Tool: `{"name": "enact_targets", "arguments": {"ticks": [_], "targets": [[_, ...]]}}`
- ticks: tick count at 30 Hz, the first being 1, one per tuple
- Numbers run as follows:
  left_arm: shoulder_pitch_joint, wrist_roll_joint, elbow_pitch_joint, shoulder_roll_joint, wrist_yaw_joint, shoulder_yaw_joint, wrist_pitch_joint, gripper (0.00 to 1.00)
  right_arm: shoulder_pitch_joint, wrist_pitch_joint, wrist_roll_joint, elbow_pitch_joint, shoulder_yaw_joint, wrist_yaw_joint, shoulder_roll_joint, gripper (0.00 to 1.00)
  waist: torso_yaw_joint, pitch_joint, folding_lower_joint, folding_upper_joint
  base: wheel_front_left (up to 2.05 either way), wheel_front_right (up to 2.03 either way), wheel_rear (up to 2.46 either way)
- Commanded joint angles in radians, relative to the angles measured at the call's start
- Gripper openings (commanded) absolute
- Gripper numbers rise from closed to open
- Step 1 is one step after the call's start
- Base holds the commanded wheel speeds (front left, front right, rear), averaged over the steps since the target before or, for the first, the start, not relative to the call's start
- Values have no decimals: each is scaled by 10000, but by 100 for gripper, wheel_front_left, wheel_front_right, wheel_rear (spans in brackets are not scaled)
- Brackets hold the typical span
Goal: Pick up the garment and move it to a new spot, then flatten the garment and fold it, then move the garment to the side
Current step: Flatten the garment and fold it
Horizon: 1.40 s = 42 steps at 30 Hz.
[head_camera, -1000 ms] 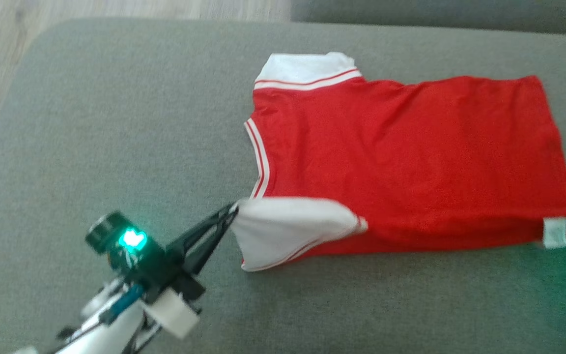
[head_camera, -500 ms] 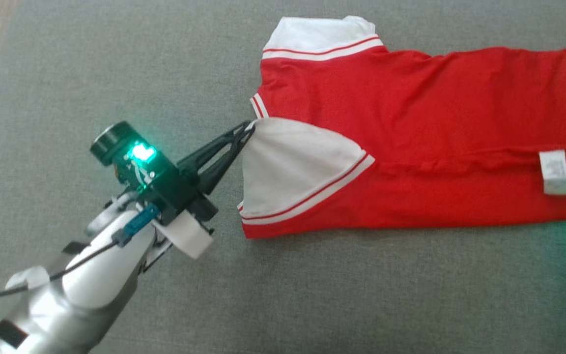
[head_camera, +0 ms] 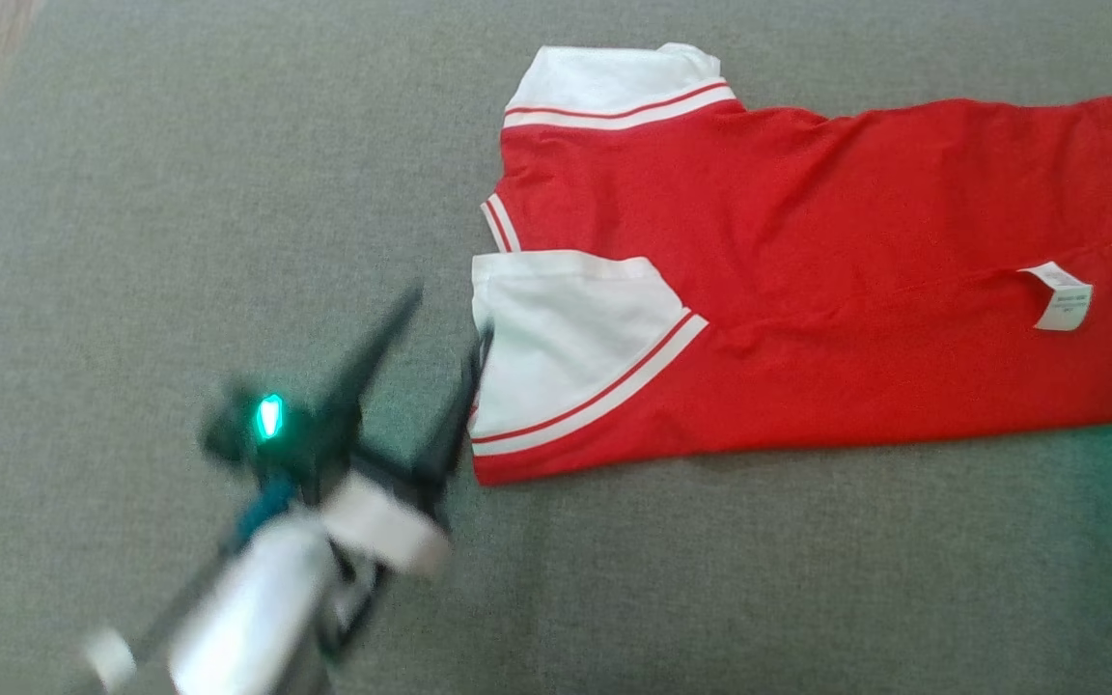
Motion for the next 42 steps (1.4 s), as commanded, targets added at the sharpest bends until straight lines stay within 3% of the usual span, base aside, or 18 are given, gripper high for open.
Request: {"name": "enact_targets", "arguments": {"ticks": [1, 9, 16, 21, 22, 23, 24, 32, 33, 34, 35, 36, 42], "targets": [[341, -313, -327, -50, 31, 520, -50, 100, 158, -147, 113, -308, 123, -7, -14, 100, -27, -90, 0, 0, 0, 0, 0], [1884, -1220, 642, -1105, -78, 855, -51, 100, 640, -502, 228, -197, 115, -7, 289, 100, -116, -293, 0, 0, 0, 0, 0], [1485, -1556, 2178, -1399, -282, 535, 585, 100, 620, -512, 148, -17, 217, -7, 334, 100, -282, -345, 0, 0, 0, 0, 0], [1210, -1617, 2922, -1503, -153, 505, 934, 100, 594, -433, -44, 170, 427, -7, 255, 100, -331, -316, 0, 0, 0, 0, 0], [1140, -1641, 3047, -1533, -178, 468, 995, 80, 597, -423, -114, 249, 469, -7, 221, 100, -326, -306, 0, 0, 0, 0, 0], [1084, -1713, 3149, -1572, -221, 445, 1046, 29, 613, -426, -207, 346, 510, -7, 170, 100, -313, -296, 0, 0, 0, 0, 0], [1031, -1781, 3213, -1609, -270, 415, 1059, 0, 637, -442, -326, 458, 535, -7, 109, 100, -295, -289, 0, 0, 0, 0, 0], [809, -1908, 3400, -1541, -424, 291, 658, 0, 790, -261, -573, 1560, 604, -7, -55, 100, -143, -322, 0, 0, 0, 0, 0], [802, -1907, 3389, -1522, -425, 299, 607, 0, 813, -193, -483, 1590, 644, -7, -42, 87, -145, -334, 0, 0, 0, 0, 0], [802, -1909, 3374, -1499, -422, 313, 562, 0, 836, -151, -401, 1594, 700, -7, -48, 40, -161, -352, 0, 0, 0, 0, 0], [806, -1895, 3361, -1472, -413, 312, 525, 0, 858, -138, -341, 1590, 747, -7, -72, 4, -181, -372, 0, 0, 0, 0, 0], [816, -1880, 3344, -1443, -403, 309, 490, 0, 885, -145, -288, 1584, 793, -7, -106, 0, -202, -398, 0, 0, 0, 0, 0], [989, -1804, 3091, -1155, -312, 341, 323, 0, 1223, -369, 66, 1441, 904, -7, -320, 0, -370, -647, 0, 0, 0, 0, 0]]}}
